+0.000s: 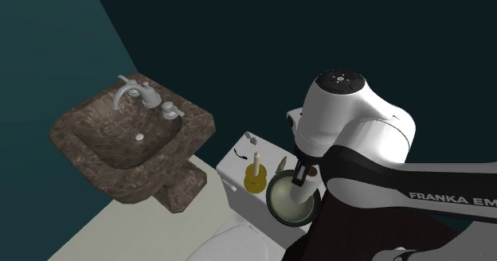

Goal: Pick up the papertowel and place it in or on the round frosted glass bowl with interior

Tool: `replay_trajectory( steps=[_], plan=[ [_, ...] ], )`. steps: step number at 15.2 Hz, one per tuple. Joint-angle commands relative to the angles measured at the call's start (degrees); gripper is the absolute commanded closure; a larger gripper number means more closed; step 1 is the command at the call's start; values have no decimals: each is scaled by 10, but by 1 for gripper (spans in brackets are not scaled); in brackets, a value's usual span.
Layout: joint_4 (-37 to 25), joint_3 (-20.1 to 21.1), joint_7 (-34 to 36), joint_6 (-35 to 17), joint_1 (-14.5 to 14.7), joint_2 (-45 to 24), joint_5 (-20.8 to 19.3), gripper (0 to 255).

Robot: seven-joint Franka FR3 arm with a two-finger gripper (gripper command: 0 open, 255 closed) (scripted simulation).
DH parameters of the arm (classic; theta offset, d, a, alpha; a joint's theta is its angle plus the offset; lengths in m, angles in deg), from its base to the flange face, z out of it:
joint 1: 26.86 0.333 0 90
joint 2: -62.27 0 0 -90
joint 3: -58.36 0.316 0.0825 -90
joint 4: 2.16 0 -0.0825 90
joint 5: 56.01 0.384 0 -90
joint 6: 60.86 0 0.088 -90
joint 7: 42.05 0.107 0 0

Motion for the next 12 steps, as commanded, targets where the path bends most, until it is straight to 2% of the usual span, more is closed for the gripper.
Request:
replay_trajectory(
  steps=[1, 3, 4, 9, 12],
  plan=[
    [0, 0, 0, 0, 0, 0, 0, 255],
    [0, 0, 0, 0, 0, 0, 0, 255],
    [0, 0, 0, 0, 0, 0, 0, 0],
    [0, 0, 0, 0, 0, 0, 0, 0],
    [-33, 3, 0, 71, 1, 38, 2, 0]
  ],
)
